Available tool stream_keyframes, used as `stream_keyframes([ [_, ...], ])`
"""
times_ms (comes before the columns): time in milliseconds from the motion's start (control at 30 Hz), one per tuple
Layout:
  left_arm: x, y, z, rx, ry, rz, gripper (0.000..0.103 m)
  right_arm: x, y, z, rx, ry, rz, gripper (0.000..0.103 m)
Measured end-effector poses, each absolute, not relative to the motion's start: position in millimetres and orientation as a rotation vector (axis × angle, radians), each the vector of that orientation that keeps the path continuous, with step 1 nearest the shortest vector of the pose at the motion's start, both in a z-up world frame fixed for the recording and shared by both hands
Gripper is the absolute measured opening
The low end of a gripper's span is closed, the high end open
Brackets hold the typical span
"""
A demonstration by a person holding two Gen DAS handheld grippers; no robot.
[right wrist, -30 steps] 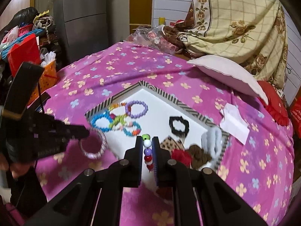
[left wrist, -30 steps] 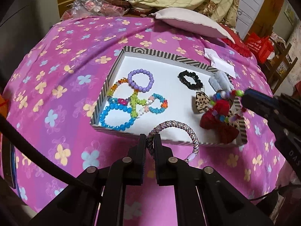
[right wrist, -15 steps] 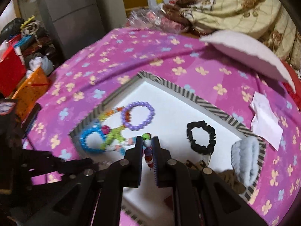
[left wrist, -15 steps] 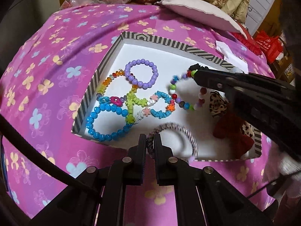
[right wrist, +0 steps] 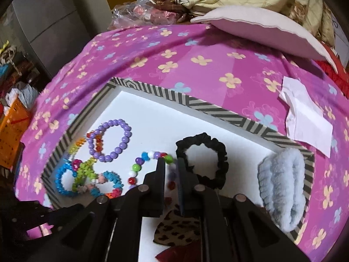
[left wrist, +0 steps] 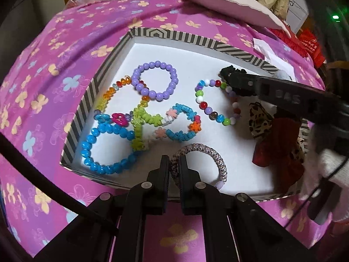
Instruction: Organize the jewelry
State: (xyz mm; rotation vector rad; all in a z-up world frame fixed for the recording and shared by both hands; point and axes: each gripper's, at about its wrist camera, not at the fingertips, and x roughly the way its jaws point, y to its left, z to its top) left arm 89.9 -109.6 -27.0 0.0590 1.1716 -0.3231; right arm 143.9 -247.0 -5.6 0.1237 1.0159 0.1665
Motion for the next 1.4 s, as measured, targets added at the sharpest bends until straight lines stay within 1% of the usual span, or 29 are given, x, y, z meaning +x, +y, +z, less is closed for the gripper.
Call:
stream_keyframes([
  [100,89,-108,-25,0.052,1.167,-0.312,0.011,130,-247,6,0.123,0.992,0.183,0.019],
  [167,89,-106,-24,0.044,1.165,-0.304,0.014,120,-248,15,0.124,0.970,0.177,0.024],
  [233,86,-104,-20,0.048,1.149,-0.296,0.025,105,-251,26,0.138,0.942,0.169,0.028],
  [300,81,-103,-15,0.060,1.122,-0.292,0.030,89,-253,35,0.152,0.919,0.165,0.035],
  [567,60,-98,6,0.075,1.034,-0.255,0.031,22,-258,53,0.164,0.822,0.069,0.058],
  [767,45,-98,19,0.092,0.982,-0.231,0.031,-10,-262,56,0.198,0.779,-0.020,0.061],
  [900,35,-97,28,0.075,0.954,-0.218,0.031,-24,-261,57,0.212,0.757,-0.045,0.065],
  [1400,12,-96,44,0.084,0.896,-0.193,0.031,-48,-248,54,0.207,0.757,-0.065,0.070],
])
